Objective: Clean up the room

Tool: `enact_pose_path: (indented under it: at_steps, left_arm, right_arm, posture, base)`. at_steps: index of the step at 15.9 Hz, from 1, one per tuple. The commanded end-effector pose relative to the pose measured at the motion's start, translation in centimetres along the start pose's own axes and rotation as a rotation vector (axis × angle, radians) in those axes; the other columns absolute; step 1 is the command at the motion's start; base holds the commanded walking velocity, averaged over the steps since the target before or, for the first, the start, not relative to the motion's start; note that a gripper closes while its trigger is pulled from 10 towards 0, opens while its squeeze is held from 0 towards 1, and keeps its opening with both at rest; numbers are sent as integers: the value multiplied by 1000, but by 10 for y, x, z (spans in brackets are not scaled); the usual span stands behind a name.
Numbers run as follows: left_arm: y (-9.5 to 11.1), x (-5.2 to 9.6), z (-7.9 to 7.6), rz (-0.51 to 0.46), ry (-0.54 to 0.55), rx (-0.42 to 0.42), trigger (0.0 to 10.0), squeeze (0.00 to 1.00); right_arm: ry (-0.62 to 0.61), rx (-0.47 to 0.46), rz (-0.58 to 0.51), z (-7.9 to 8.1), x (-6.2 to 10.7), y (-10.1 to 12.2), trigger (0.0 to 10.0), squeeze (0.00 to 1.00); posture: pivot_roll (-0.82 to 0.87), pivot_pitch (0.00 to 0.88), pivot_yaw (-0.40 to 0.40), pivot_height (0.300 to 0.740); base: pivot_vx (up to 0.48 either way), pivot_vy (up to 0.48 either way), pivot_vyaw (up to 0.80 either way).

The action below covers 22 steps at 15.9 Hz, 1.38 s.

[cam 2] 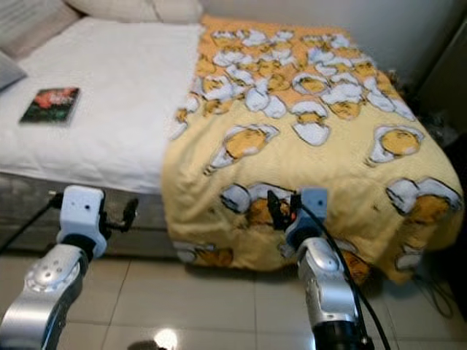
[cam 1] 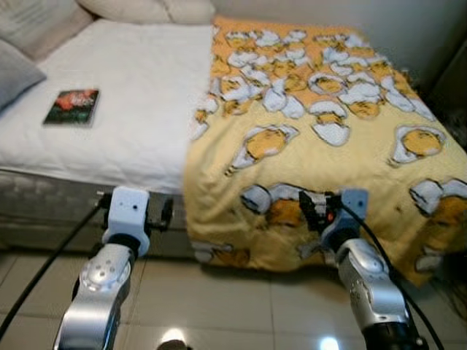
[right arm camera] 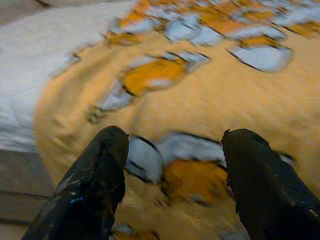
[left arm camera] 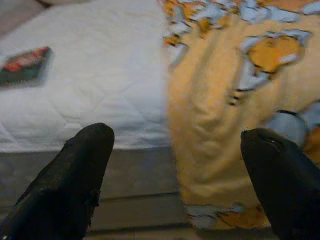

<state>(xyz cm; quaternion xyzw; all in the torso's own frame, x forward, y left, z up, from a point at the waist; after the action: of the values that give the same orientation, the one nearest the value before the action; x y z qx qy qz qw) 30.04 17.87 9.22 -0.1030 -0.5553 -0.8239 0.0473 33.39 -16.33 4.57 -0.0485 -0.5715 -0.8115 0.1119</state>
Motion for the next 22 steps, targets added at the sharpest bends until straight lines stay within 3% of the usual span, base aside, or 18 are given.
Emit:
enact_pose_path:
  at_steps: [1,7,9,12,17,22]
  left_arm:
    - [4,-2,-4,-14,-16,-13,10000,0]
    - [6,-4,-3,-16,-15,-12,10000,0]
    - [9,-5,-3,-25,-12,41,10000,0]
    - [10,-6,-1,-28,-7,17,10000,0]
    - [13,-7,1,-45,-12,34,10000,0]
    - [14,-9,1,-47,-15,41,10000,0]
  right_arm:
    - [-33,-12,3,-10,2,1,10000,0]
    - [-61,-14,14,-17,2,-1,10000,0]
    - [-89,-37,13,-21,1,0,10000,0]
    - [-102,-30,8,-24,0,0,10000,0]
    - [-91,1,6,-20,-1,-1,10000,0]
    - [-125,-4,7,-27,0,-2,10000,0]
  posture:
    - [49,0,-50,740]
    - [44,0,-47,740]
    - [42,0,-44,740]
    - [40,0,-40,740]
    - [36,0,-33,740]
    - [34,0,-25,740]
  base:
    - [0,-281,0]
    - [0,-282,0]
    - [0,0,-800]
    - [0,0,-800]
    - [0,0,0]
    - [322,0,-473]
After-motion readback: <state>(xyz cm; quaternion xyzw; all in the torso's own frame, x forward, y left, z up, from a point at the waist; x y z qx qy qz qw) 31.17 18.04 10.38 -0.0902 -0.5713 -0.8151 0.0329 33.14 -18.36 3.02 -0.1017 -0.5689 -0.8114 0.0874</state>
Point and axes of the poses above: a point about 5 cm out from each wrist's last joint towards the gripper, its own x axis pointing back from the gripper into the wrist, its own y axis along the axis of the wrist's last joint, z = x × y, the point moved 6 cm from there along -x, pointing out of the wrist towards the gripper, and after that the axes turned 11 degrees about -x, right-handed, at the moved point
